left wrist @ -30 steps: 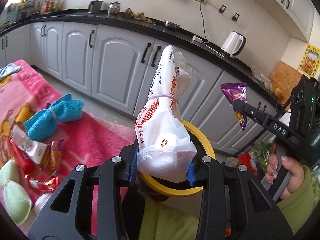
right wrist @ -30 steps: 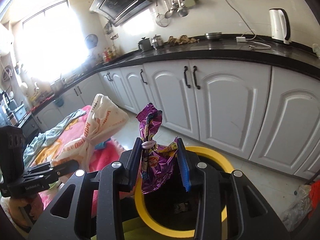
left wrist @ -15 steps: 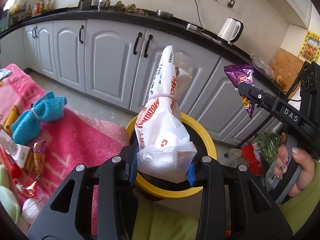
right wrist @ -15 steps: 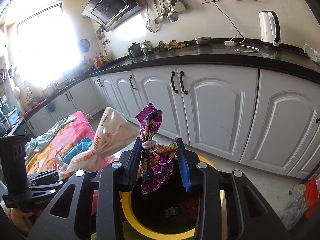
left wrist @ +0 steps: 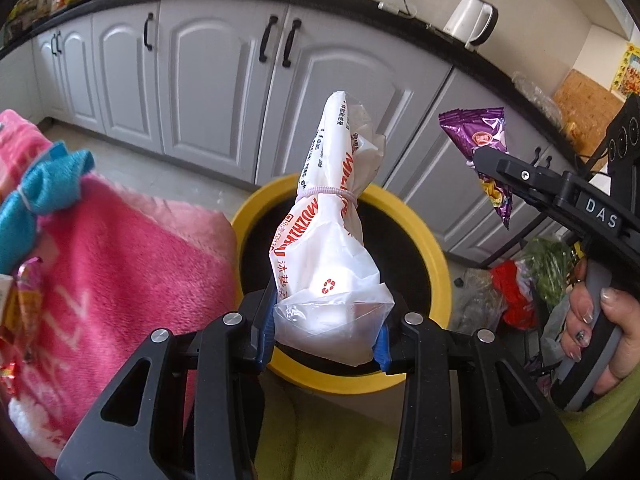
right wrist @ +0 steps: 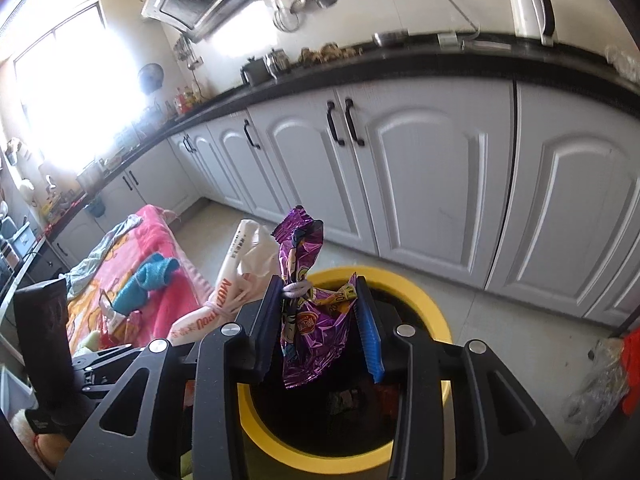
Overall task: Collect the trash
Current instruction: 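Open both grippers to drop the bag and wrapper into the bin, then withdraw both grippers from the bin back toward the table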
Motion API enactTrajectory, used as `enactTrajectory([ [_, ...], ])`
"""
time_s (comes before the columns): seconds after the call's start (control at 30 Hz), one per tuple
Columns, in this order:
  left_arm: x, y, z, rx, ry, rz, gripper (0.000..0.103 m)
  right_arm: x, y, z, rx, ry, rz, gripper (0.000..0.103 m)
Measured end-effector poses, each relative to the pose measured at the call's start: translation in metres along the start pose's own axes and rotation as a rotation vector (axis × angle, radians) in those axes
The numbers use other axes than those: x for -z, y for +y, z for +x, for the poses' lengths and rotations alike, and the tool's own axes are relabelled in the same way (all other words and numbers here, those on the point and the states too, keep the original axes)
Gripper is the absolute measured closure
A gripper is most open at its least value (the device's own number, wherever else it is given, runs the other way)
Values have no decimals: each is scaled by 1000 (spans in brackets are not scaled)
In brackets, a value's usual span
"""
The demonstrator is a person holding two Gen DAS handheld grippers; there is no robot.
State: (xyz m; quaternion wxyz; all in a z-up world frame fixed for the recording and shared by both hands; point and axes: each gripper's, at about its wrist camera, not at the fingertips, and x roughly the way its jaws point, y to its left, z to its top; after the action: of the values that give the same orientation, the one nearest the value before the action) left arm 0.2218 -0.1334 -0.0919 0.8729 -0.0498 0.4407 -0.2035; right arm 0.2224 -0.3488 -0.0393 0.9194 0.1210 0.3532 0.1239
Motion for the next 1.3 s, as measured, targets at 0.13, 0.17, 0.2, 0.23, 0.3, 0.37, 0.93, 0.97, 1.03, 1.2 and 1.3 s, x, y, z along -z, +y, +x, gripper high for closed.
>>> enactTrajectory([
  [0.13,3,0,12,-1,24,1,72,4,-6,11,5,31,20,66],
  [0.17,3,0,15,-1,28,0,71,6,-7,14,8,38,23,65],
  [0.2,4,0,18,1,32,0,71,7,-8,16,13,43,27,62],
  [0.23,5,0,19,1,34,1,70,7,-9,18,16,45,33,60],
  [0.3,5,1,23,-2,37,2,66,8,-12,22,17,60,49,52],
  [0.37,6,3,25,-4,45,-1,50,10,-15,24,30,65,59,45],
  [0.93,7,33,-15,-93,-51,-71,11,7,10,11,28,19,6,22],
  [0.97,7,36,-20,-98,-60,-80,11,6,14,9,25,14,-2,21],
  [1.03,6,39,-27,-103,-72,-91,11,6,22,5,16,3,-20,19],
  [1.2,6,45,-47,-117,-112,-111,11,3,36,-2,8,-21,-55,16],
  [1.3,5,48,-57,-132,-135,-112,11,3,46,-6,4,-34,-77,14],
])
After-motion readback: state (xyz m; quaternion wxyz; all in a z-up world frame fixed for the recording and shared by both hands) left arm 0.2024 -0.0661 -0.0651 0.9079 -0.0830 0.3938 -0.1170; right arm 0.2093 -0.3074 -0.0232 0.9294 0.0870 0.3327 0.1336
